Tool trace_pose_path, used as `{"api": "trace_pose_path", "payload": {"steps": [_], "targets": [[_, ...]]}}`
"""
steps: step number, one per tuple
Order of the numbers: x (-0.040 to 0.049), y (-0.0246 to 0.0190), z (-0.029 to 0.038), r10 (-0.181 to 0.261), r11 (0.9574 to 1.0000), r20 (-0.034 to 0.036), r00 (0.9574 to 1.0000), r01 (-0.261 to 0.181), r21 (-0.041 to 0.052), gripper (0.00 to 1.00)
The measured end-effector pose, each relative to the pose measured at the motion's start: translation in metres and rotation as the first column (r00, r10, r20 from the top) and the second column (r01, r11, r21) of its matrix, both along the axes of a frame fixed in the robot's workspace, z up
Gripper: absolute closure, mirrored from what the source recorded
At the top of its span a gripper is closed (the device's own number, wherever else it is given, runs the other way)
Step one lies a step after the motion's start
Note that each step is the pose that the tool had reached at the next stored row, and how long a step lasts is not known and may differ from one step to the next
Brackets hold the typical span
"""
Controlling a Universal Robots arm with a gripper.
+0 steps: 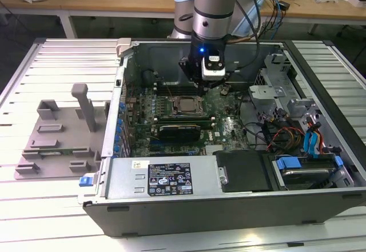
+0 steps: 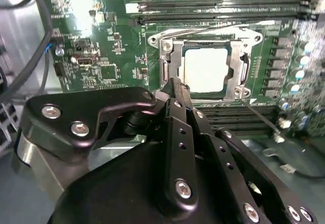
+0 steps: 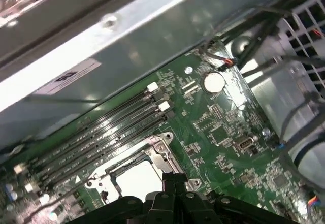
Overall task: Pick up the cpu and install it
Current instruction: 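Close the cpu cover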
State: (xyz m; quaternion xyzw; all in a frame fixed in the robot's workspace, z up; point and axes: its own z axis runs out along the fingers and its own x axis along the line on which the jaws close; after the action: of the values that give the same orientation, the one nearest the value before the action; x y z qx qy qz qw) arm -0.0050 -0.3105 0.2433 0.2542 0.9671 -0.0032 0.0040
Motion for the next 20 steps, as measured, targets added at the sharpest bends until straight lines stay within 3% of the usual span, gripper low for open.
{"api": "trace_pose_path", "payload": {"steps": [3,4,5,8,10,12,14,15,16,17,19,20], "targets": [[0.0,0.0,-0.0002,0.082,0.9966,0.0,0.9966,-0.082,0.0,0.89],[0.0,0.0,-0.0003,0.113,0.9936,0.0001,0.9936,-0.113,0.0,0.89],[0.0,0.0,-0.0004,0.149,0.9888,0.0001,0.9888,-0.149,0.0,0.89],[0.0,0.0,-0.0005,0.203,0.9791,0.0001,0.9791,-0.203,0.0,0.89],[0.0,0.0,-0.0007,0.264,0.9646,0.0001,0.9646,-0.264,0.0001,0.89],[0.0,0.0,-0.0011,0.369,0.9295,0.0001,0.9295,-0.369,0.0,0.89],[0.0,0.0,-0.0013,0.411,0.9117,0.0001,0.9117,-0.411,0.0,0.89],[0.0,0.0,-0.0016,0.443,0.8964,0.0001,0.8964,-0.443,0.0001,0.89],[0.0,0.0,-0.0019,0.487,0.8735,0.0001,0.8735,-0.487,0.0,0.89],[0.0,0.0,-0.0021,0.537,0.8433,0.0001,0.8433,-0.537,0.0,0.89],[0.0,0.0,-0.0023,0.585,0.8112,0.0,0.8112,-0.585,0.0,0.89],[0.0,0.0,-0.0024,0.597,0.8023,-0.0001,0.8023,-0.597,0.0,0.89]]}}
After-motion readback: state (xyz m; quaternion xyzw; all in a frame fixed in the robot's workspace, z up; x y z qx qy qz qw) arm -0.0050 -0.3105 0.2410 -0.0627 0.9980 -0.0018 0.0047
